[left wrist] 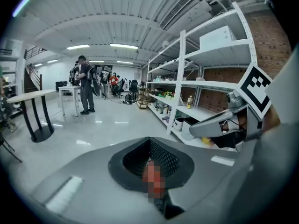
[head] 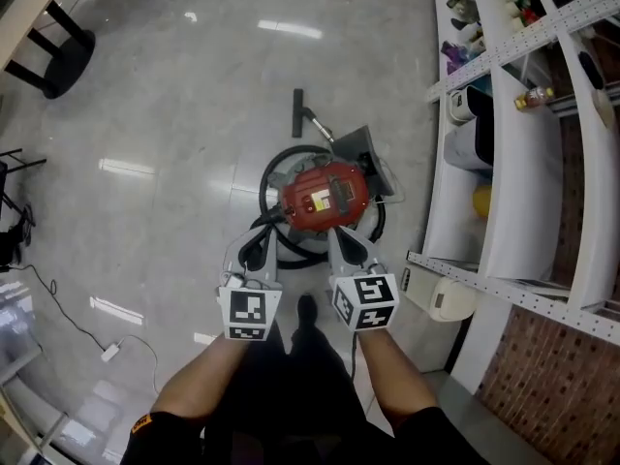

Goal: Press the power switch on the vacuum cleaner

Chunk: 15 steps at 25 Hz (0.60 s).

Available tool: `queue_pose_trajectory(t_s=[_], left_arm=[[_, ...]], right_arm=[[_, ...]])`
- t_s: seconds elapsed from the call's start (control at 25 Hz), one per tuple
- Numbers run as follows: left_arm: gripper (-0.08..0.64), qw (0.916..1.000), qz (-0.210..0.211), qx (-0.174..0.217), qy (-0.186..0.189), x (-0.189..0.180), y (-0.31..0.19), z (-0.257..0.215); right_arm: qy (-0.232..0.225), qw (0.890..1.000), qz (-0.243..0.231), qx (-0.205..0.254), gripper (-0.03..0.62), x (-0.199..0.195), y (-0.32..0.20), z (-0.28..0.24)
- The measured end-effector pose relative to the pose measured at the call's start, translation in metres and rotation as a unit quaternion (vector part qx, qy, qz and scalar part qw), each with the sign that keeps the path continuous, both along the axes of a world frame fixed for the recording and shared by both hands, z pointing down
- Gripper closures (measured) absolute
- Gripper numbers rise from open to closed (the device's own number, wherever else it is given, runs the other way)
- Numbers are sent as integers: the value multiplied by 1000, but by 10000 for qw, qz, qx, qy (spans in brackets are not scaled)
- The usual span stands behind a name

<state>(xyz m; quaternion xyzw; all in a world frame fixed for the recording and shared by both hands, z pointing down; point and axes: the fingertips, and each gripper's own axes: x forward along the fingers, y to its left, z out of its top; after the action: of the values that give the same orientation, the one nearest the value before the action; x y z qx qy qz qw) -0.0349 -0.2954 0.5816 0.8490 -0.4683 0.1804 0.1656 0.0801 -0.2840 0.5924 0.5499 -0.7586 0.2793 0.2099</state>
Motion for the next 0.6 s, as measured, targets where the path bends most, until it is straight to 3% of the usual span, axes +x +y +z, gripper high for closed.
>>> queue_pose_trajectory(t_s=[0.28,0.6], left_arm=[[545,9993,300,-225,-27,18,-34,74],[545,9956,557,-682,-319,25,-37,165]], right_arm=[[97,9989,138,-426,600,-4,-24,80],[137,9959,285,-849,600,-4,-34,160]])
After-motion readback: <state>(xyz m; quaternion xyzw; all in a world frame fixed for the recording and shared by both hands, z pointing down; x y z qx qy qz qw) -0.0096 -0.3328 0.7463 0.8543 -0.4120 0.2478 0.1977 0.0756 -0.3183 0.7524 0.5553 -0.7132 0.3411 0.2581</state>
